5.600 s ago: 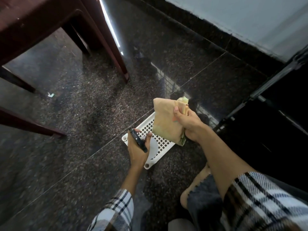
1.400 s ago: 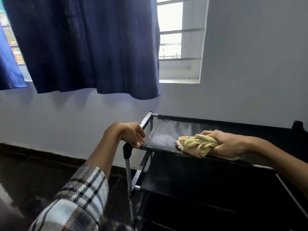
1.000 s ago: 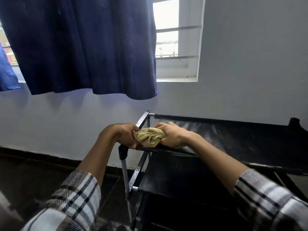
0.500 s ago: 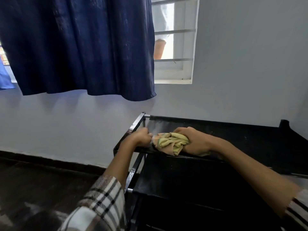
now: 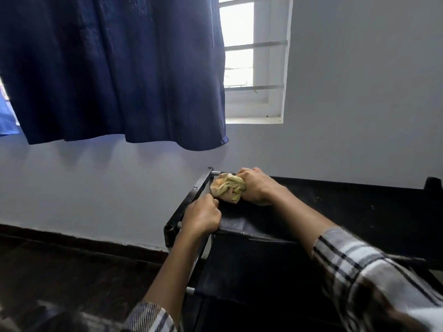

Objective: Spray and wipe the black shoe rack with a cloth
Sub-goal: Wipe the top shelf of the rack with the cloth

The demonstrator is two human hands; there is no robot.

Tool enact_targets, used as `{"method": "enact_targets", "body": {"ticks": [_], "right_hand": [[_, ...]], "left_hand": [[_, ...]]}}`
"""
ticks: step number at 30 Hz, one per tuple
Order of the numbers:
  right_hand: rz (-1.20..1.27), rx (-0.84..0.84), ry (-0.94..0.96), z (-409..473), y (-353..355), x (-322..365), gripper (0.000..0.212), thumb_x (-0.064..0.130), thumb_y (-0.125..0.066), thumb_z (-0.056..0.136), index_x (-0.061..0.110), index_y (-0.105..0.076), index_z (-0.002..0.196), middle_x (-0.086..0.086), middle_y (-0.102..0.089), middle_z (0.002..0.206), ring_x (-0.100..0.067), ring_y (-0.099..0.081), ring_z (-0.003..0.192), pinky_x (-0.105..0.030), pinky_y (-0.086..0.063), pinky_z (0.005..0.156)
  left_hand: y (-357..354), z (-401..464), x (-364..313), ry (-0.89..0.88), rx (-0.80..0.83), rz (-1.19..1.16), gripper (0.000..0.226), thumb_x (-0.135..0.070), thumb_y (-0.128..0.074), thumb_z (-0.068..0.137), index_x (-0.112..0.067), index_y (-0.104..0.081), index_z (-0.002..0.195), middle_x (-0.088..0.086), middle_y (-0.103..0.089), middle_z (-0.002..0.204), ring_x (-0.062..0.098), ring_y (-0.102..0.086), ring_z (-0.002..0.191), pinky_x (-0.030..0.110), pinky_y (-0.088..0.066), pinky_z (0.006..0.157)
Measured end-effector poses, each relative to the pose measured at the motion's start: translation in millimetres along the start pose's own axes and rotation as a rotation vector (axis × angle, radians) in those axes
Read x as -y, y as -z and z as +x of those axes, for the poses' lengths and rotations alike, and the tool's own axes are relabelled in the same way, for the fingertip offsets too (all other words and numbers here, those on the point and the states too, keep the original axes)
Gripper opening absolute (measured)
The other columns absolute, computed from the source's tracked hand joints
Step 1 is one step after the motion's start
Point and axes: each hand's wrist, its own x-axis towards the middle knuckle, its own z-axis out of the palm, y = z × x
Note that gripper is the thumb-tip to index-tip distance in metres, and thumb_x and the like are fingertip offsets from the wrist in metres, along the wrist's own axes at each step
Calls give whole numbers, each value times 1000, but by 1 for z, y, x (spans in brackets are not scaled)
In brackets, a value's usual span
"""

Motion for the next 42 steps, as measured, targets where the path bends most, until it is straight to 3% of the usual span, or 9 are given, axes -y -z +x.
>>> {"method": "enact_targets", "body": {"ticks": [4, 7, 9, 12, 17, 24, 31, 34, 42], "right_hand": [[-73, 107, -118, -31, 20, -26, 28, 24, -56, 79, 29, -60, 105, -3, -60, 113, -23, -52, 106, -34, -46, 89], [-63, 216, -187, -64, 37, -50, 23, 20, -57, 78, 31, -53, 98, -2, -62, 112, -20, -56, 100, -28, -46, 83], [-25, 233, -188, -78, 39, -52, 33, 19, -59, 78, 30, -56, 109, 2, -57, 119, -18, -53, 106, -34, -45, 94], [1, 143, -135, -81, 33, -40, 40, 17, -61, 77, 31, -61, 115, 9, -52, 120, -18, -47, 111, -40, -42, 99], [1, 34, -61, -46, 9, 4, 36, 30, -60, 83, 31, -57, 119, 6, -50, 125, -26, -42, 116, -45, -41, 98], [-66, 15, -67, -7, -4, 26, 30, 39, -54, 90, 31, -56, 118, 2, -51, 127, -28, -40, 117, -47, -38, 93], [-129, 30, -267, -40, 34, -36, 26, 28, -54, 88, 17, -62, 110, -8, -63, 118, -29, -54, 114, -34, -46, 93], [-154, 72, -409, -62, 51, -70, 25, 22, -56, 86, 13, -62, 108, -10, -66, 111, -28, -60, 105, -30, -48, 85], [-60, 43, -686, -62, 54, -64, 33, 30, -56, 85, 14, -59, 114, -11, -57, 126, -31, -48, 119, -38, -43, 98]], "left_hand": [[1, 2, -1, 78, 103, -31, 34, -32, -31, 100, -12, -54, 114, 14, -59, 121, 34, -53, 112, 40, -42, 93], [8, 10, -10, 91, 194, -264, 44, -28, -31, 101, 7, -48, 122, 28, -52, 127, 41, -50, 118, 46, -41, 97], [12, 14, -14, 61, 206, -343, 40, -23, -31, 101, 9, -52, 112, 23, -61, 103, 37, -60, 93, 42, -46, 80], [6, 22, -13, 48, 139, -387, 32, -15, -32, 99, -11, -43, 69, 2, -38, 65, 14, -36, 55, 29, -29, 52], [-6, 29, -9, 1, -26, -486, 32, -13, -33, 99, -9, -47, 71, 2, -44, 67, 15, -41, 65, 29, -30, 56], [-13, 32, 0, -32, -39, -389, 36, -24, -29, 101, -1, -58, 102, 21, -63, 105, 37, -57, 101, 40, -45, 84], [-10, 26, 5, -68, -47, -240, 33, -23, -31, 100, -13, -41, 71, 21, -58, 84, 32, -55, 79, 35, -38, 68], [-9, 26, 3, -62, -46, -289, 40, -22, -29, 101, -18, -36, 62, 0, -41, 62, 15, -37, 56, 40, -41, 64], [-9, 25, 0, -39, -180, -360, 44, -30, -29, 101, -16, -36, 61, -2, -42, 59, 12, -38, 54, 29, -25, 49]]}}
